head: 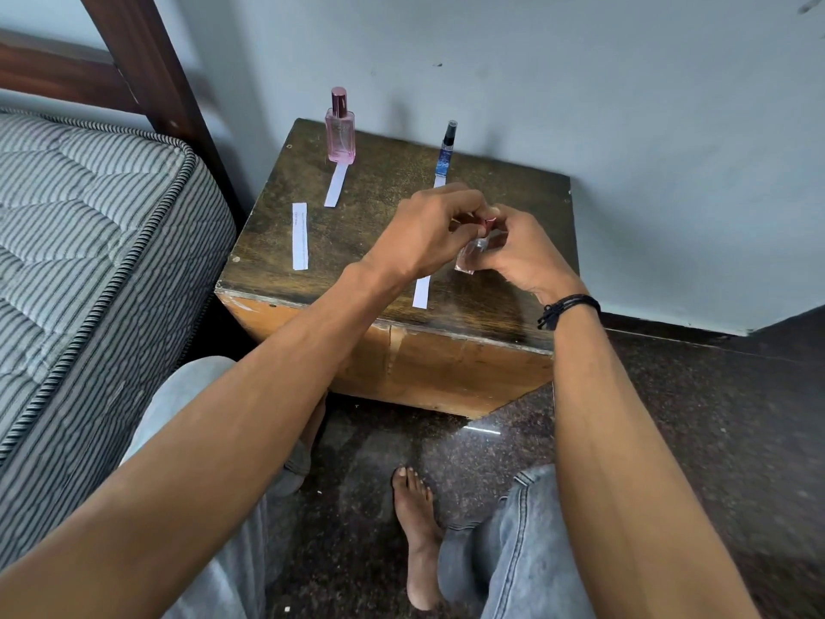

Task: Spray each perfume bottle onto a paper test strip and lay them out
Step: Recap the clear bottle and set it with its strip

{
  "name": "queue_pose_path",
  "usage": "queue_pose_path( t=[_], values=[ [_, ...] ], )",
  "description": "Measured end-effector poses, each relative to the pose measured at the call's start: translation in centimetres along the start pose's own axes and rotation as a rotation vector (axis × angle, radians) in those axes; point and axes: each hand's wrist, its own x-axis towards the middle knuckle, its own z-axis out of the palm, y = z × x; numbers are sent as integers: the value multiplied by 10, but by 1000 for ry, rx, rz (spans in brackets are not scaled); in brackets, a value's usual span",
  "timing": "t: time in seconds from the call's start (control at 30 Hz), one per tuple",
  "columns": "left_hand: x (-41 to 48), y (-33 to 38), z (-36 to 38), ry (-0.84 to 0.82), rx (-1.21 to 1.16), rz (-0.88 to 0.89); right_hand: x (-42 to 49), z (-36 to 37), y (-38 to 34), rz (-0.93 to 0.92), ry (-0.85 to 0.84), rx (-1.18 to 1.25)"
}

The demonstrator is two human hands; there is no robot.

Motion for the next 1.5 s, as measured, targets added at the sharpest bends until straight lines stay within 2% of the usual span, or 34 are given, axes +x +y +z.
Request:
queue_pose_path(
  t=[0.37,0.67,0.97,1.23,1.5],
  values=[
    [0,2,-5,-46,17,58,-5,1,-9,-24,18,26],
    [7,3,-24,-67,-228,-134,-1,1,-16,-58,57,77],
    [5,1,-19,-161,-132,-193,-1,-7,-8,-18,48,2],
    [9,-21,-38,-9,41,-469,-11,-35,17,101,95,21],
    [3,-23,-29,-182,180,-556,-14,-37,19,119,65,33]
  ],
)
